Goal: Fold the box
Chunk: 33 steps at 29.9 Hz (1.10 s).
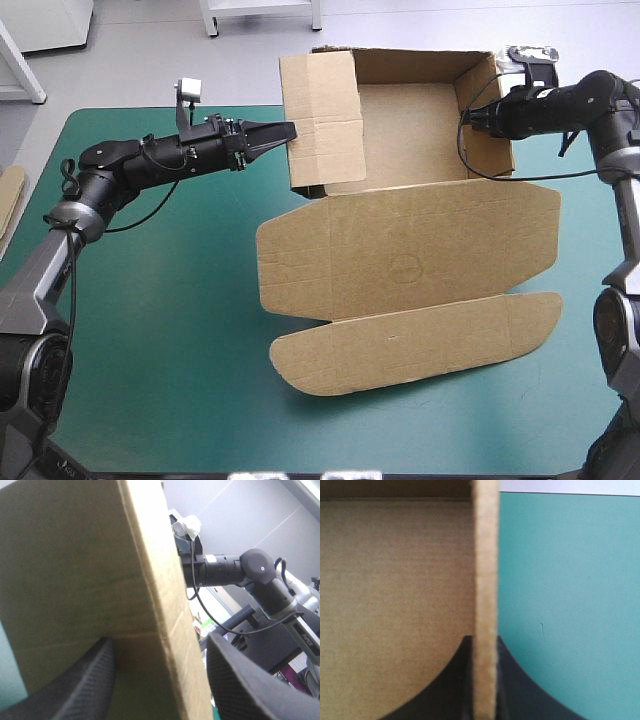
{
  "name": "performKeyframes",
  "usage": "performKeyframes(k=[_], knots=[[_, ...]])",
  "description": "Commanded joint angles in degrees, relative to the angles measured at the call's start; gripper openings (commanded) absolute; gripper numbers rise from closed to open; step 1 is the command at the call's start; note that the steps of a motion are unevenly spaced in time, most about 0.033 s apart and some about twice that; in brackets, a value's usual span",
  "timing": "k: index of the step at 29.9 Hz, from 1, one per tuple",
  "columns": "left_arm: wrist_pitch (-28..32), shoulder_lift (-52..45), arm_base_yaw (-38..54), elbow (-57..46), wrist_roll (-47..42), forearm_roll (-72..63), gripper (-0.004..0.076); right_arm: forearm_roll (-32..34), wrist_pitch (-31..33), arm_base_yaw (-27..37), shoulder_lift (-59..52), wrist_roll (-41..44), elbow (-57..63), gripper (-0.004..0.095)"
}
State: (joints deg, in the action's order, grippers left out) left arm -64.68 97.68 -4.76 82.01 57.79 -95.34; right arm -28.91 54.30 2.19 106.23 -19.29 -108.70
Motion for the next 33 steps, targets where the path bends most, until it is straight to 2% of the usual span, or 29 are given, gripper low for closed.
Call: performKeyframes(k=[1, 8, 14, 21, 25, 28, 33], knots=[[3.76, -2.80, -1.41, 2.67, -0.11, -3.44, 0.0414, 2.02, -4.33, -2.83, -2.30, 5.15, -1.67, -0.0011], [13.36, -2.80, -4.38, 8.85, -14.16, 21.77, 0.0414, 4.77, -5.93, -8.25, -0.95, 10.26, -1.67, -0.0011], [15.58, -2.80, -5.82, 13.53, -29.67, 45.27, 0.0414, 5.93, -7.53, -10.85, -0.95, 13.20, -1.67, -0.0011], [15.10, -2.80, -5.86, 15.48, -38.28, 58.36, 0.0414, 3.78, -8.26, -12.07, -0.95, 15.49, -1.67, -0.0011], [16.42, -2.80, -5.86, 15.53, -40.82, 61.25, 0.0412, 3.52, -8.26, -13.29, -0.95, 15.49, -1.67, -0.0011], [17.06, -2.80, -6.20, 15.53, -41.13, 61.84, 0.0410, 6.65, -8.06, -15.02, -0.95, 17.32, -1.67, -0.0011], [15.78, -2.58, -7.88, 15.53, -49.35, 73.09, 0.0400, 13.26, -7.63, -17.67, -0.91, 21.34, -1.67, -0.0011]])
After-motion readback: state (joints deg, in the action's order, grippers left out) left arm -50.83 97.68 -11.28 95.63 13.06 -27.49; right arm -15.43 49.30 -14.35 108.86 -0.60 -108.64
